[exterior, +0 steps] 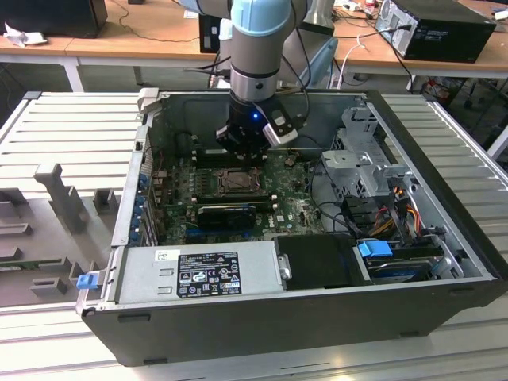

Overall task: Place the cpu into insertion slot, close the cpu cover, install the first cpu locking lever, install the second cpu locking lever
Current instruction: 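Install the first cpu locking lever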

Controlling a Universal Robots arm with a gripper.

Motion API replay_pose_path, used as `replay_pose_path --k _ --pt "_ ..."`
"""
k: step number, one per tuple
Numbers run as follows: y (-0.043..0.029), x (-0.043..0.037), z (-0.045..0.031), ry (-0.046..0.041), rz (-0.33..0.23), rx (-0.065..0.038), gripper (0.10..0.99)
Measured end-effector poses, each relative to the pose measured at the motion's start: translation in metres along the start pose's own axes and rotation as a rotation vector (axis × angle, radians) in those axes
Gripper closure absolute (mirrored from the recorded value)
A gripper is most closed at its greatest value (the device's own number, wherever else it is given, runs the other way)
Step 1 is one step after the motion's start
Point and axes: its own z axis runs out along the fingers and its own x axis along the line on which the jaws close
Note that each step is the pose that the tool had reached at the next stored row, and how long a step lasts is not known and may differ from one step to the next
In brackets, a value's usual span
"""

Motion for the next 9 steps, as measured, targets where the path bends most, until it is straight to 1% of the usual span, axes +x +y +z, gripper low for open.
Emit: replay_pose_path --k 2,4,6,9 --pt "0.0005 0.0 -0.0057 0.0001 0.0 0.0 0.98" --pt "-0.0002 0.0 -0.0057 0.0 0.0 0.0 0.98" --pt "-0.004 0.0003 -0.006 0.0 0.0 0.0 0.98" --pt "-0.0062 0.0005 -0.0063 0.0001 0.0 0.0 0.98"
